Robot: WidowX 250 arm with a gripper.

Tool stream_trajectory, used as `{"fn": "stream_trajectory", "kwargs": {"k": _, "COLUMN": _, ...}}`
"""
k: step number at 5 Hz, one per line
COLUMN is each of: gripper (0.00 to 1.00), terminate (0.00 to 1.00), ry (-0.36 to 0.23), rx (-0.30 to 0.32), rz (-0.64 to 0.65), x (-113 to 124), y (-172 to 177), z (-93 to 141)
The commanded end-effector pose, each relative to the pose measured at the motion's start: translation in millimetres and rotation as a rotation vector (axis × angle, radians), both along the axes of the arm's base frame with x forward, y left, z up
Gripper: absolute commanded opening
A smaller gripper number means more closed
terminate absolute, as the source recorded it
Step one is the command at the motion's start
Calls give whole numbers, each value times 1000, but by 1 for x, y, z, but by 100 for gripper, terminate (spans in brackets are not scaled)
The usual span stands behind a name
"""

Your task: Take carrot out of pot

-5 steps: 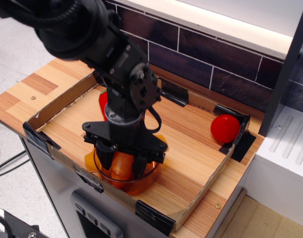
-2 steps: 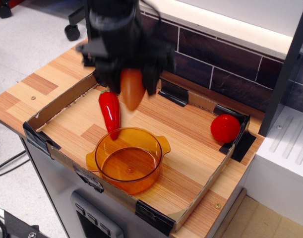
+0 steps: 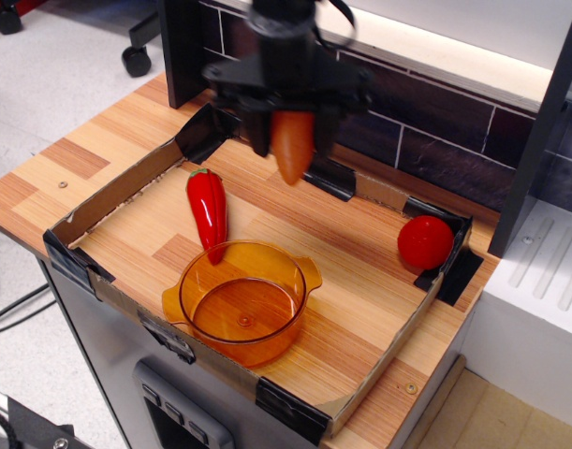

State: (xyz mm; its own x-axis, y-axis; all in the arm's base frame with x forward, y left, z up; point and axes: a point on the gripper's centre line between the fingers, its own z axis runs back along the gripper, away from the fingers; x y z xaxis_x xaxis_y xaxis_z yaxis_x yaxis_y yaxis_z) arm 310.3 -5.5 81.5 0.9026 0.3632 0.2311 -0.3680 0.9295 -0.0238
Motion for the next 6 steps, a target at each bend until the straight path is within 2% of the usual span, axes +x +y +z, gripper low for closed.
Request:
{"fn": "stream_trajectory", "kwargs": {"k": 1, "gripper": 0, "terminate": 0, "ry": 14, "rx": 19, "rz": -32, "x": 16, "y": -22, "z": -20}}
{"fn": "stream_trajectory", "kwargs": {"k": 4, "gripper": 0, "terminate": 0, "ry": 76, "rx": 61, "rz": -42, "x": 2, "y": -24, "z": -55}}
{"fn": "stream_trajectory", "kwargs": {"k": 5, "gripper": 100, "terminate": 0, "ry": 98, "rx": 70, "rz": -37, "x": -3, "y": -17, "z": -63}}
{"fn": "stream_trajectory", "kwargs": {"k": 6, "gripper": 100, "terminate": 0, "ry": 127, "rx": 67, "rz": -20, "x": -4, "y": -15, "z": -65}}
